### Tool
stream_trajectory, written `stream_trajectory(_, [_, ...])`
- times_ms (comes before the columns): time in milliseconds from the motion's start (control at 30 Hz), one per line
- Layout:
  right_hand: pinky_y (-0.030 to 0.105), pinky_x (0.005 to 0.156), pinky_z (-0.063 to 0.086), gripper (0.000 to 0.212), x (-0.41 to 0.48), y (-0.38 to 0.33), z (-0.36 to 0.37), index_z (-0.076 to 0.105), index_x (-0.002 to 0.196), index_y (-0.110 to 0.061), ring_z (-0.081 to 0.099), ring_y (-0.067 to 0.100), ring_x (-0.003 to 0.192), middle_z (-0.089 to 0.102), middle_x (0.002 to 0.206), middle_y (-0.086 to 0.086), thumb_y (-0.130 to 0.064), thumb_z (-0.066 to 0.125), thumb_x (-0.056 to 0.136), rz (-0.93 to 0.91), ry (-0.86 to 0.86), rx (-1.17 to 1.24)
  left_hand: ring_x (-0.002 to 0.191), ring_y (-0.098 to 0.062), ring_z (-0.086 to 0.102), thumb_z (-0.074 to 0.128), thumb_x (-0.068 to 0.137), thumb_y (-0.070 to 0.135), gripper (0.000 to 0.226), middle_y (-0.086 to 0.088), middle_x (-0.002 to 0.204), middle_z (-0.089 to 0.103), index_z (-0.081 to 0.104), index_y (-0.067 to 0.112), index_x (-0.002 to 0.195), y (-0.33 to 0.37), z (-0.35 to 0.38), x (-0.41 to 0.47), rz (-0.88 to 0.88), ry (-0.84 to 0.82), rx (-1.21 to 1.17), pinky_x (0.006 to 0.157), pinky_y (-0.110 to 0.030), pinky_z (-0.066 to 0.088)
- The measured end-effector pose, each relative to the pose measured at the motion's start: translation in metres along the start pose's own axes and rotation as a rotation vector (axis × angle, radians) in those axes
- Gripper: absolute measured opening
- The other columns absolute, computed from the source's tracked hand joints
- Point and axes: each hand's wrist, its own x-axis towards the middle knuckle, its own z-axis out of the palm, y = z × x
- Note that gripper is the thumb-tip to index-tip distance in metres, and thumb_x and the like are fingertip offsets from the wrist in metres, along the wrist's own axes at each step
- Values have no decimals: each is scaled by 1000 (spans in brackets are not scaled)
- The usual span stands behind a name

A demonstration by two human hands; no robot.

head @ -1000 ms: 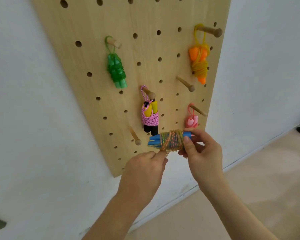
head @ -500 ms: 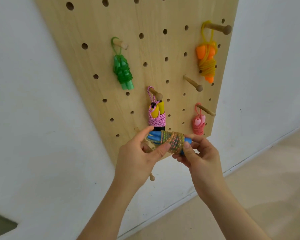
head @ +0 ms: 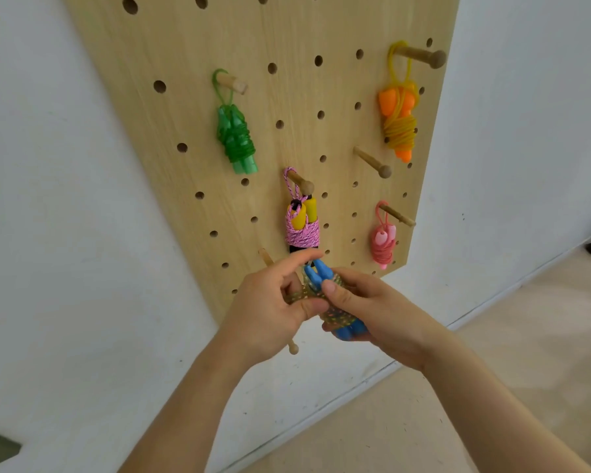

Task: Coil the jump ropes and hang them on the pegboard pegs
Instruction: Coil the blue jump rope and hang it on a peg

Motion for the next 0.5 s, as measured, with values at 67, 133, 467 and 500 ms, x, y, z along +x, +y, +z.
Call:
stream_trajectory(67, [29, 81, 52, 34, 0, 4, 0, 67, 113, -20, 60, 14, 81, 66, 96, 9, -38, 64, 84, -75, -9, 33, 56, -4, 43, 78, 77, 18, 69, 8, 59, 46, 46, 44, 132, -2, 1, -2, -2, 35, 29, 60, -23, 48])
stream_trajectory(133, [27, 73, 50, 24, 3, 8, 1, 67, 109, -13, 58, 15, 75, 65, 84, 6, -25, 65, 89, -179, 67, -23, 57, -7, 48, 77, 78, 25, 69, 7, 62, 51, 41, 45, 134, -2, 6, -5, 3, 74, 100, 58, -27, 47])
stream_trajectory(467, [38, 68, 52, 14, 9, 18, -4, 65, 101, -25, 60, 13, 67, 66, 77, -6, -21, 68, 88, -325, 318, -363, 49, -15, 57, 69, 80, 20, 14, 2, 59, 63, 70, 14, 93, 4, 3, -11, 311, 275, 574, 41, -30, 48])
stream_trajectory(500, [36, 69, 52, 14, 8, 18, -7, 65, 103, -21, 60, 10, 68, 67, 78, -6, -19, 68, 89, -300, 274, -282, 52, -14, 59, 69, 81, 20, 6, 4, 61, 65, 71, 18, 86, 8, 3, -12, 249, 285, 446, 44, -31, 50])
